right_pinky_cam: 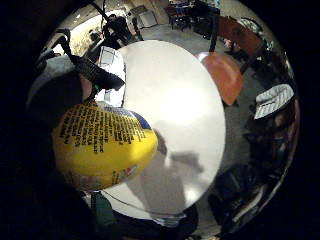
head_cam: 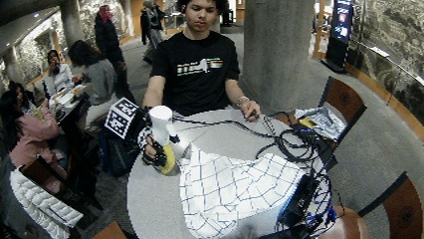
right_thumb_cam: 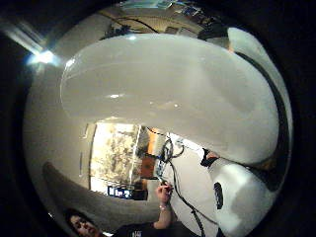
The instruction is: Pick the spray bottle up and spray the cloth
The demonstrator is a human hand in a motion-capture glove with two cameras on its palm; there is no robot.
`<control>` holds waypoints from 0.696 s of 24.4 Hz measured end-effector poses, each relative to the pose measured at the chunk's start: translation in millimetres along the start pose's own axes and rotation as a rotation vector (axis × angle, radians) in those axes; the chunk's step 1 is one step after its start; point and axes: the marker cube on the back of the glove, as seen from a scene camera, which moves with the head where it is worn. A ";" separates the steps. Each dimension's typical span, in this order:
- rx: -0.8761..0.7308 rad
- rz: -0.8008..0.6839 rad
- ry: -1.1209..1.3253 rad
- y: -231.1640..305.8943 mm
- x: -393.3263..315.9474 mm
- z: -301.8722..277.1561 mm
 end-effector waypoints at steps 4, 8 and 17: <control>-0.093 -0.004 0.159 -5.0 -13.0 0.8; -0.173 -0.001 0.343 -9.2 -17.7 2.8; -0.282 0.053 0.500 -15.2 -18.4 -2.1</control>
